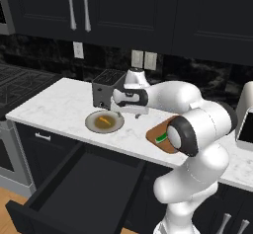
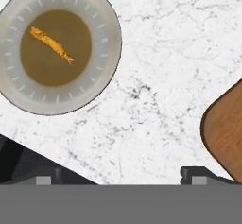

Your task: Pick up the knife from the drawer and place it on the cutting board. Then place the meat from the plate to the cutting board.

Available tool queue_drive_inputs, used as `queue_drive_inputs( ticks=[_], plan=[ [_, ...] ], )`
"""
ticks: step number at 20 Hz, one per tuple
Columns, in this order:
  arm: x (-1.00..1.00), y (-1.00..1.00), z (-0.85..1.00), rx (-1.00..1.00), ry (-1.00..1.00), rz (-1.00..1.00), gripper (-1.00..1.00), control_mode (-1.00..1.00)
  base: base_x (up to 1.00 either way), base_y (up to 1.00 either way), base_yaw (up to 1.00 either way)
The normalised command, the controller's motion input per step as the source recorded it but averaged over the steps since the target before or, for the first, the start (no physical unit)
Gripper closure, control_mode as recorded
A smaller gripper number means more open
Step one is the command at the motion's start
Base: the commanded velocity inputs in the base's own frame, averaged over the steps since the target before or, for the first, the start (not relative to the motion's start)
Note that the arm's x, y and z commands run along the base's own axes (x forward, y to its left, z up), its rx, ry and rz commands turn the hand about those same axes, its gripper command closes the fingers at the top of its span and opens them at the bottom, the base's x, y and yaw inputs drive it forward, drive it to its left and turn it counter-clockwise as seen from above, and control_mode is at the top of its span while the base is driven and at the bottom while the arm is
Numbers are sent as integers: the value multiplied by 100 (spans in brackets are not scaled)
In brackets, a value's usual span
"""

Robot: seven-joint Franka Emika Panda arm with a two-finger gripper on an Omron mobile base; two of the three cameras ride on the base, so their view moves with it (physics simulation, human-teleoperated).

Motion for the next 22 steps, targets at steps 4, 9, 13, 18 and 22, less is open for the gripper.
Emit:
queue_drive_inputs(
  ticks=[4,9,13,18,22],
  plan=[
    [50,43,0,-15,9,15,-100,-100,0,0,0],
    [15,26,-23,-10,5,0,-100,-100,0,0,0],
    [42,41,-14,-6,2,0,-100,-100,0,0,0],
    [66,25,-27,-2,8,0,-100,-100,0,0,0],
    [62,16,-24,0,3,0,-100,-100,0,0,0]
  ],
)
